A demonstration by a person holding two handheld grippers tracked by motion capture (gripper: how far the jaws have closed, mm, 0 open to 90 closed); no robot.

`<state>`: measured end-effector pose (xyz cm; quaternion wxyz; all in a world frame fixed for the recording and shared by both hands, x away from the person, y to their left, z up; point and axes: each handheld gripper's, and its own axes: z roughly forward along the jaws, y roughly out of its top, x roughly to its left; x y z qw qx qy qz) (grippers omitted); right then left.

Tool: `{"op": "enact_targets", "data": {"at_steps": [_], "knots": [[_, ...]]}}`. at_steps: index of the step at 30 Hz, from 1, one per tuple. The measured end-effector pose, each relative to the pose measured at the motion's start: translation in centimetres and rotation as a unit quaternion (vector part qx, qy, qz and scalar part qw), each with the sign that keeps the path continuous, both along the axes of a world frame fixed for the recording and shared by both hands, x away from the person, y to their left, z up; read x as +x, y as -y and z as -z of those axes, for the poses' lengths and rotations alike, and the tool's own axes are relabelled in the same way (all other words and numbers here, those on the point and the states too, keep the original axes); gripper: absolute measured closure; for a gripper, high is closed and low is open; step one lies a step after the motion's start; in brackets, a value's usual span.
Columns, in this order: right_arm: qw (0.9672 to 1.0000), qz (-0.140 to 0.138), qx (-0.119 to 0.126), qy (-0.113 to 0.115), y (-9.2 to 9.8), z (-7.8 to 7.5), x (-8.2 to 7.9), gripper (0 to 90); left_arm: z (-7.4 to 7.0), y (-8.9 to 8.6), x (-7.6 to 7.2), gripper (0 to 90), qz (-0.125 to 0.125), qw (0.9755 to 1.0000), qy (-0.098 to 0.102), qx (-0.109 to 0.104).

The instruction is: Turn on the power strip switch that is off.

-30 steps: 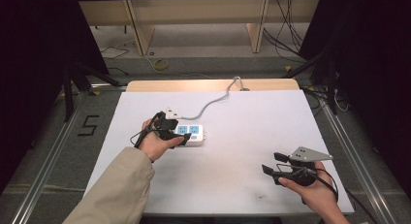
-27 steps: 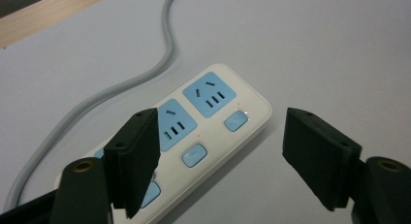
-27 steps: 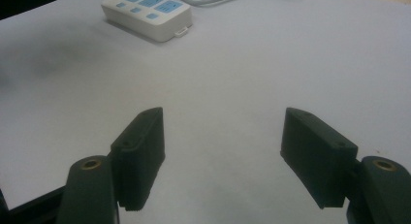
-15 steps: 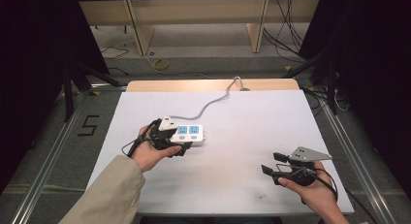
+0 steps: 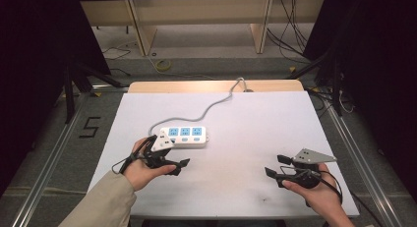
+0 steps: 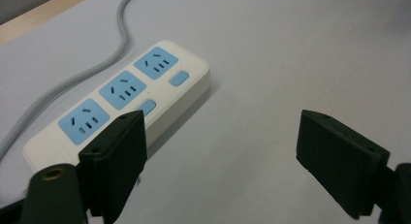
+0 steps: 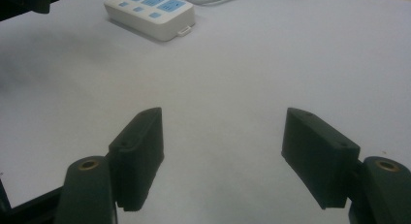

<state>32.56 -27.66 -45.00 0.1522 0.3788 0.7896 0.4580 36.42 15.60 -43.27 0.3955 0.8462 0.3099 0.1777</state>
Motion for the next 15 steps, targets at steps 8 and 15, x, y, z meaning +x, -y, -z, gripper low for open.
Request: {"op": "enact_targets", "data": {"at_steps": [8,15], "knots": [[1.0,0.0,0.0,-0.001,-0.1,0.0,0.0,31.6,0.7,-2.0,-1.7,17.6,-0.008,0.9999,0.012,-0.003],[1.0,-0.004,-0.003,-0.003,-0.3,0.1,0.1,31.5,1.3,-2.7,-2.2,17.7,-0.016,0.9998,0.009,0.002]]}}
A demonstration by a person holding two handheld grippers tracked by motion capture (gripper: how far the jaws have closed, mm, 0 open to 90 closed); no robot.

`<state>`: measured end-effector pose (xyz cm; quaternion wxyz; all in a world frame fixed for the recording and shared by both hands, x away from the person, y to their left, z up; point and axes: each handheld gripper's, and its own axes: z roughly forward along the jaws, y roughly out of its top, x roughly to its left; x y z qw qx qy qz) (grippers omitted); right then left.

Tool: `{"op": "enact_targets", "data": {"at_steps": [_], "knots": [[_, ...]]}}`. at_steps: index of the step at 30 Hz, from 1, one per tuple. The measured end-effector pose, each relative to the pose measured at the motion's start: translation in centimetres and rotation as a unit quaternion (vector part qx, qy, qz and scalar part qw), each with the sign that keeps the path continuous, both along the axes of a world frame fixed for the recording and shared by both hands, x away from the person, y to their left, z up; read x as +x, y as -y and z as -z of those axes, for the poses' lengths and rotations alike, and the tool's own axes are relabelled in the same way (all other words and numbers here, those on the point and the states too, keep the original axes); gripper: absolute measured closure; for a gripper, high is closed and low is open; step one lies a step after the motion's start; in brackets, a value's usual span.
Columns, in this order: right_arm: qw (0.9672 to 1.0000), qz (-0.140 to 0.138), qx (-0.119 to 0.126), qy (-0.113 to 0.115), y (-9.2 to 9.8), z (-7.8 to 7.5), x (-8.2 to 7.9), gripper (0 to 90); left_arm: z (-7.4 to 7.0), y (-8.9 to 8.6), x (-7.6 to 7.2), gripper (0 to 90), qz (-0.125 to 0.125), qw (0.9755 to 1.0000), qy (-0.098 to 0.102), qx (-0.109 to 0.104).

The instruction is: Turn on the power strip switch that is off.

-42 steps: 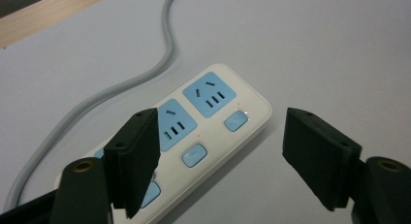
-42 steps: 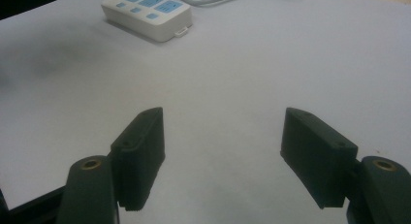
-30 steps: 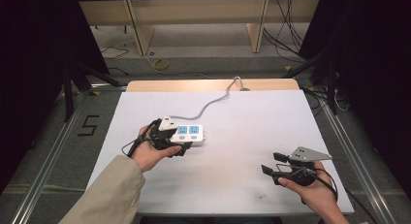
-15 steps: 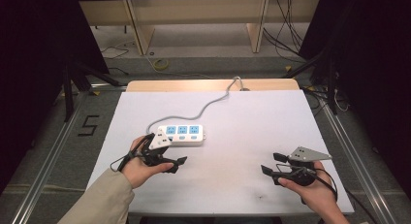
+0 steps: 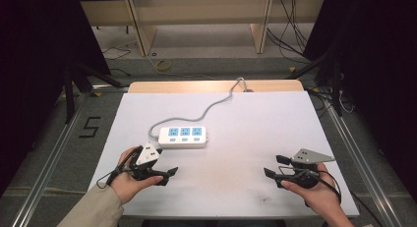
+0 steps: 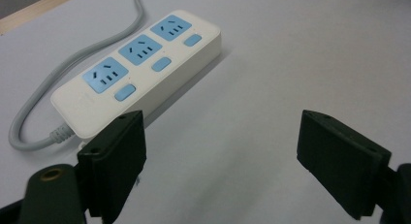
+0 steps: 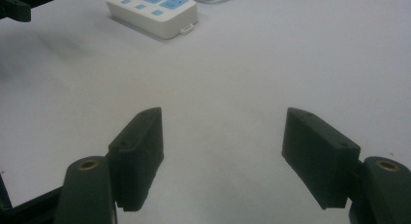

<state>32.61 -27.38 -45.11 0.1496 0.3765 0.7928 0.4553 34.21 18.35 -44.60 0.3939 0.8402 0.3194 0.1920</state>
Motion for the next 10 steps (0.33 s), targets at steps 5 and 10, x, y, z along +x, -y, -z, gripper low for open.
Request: {"op": "enact_targets", "data": {"at_steps": [5,10], "knots": [[1.0,-0.002,0.0,0.0,-0.1,0.0,0.1,31.5,0.2,0.7,0.1,17.9,0.005,1.0,0.0,0.004],[1.0,-0.002,0.0,0.001,0.0,0.0,0.0,31.4,0.5,1.5,-0.1,17.9,0.018,0.9997,-0.005,0.014]]}}
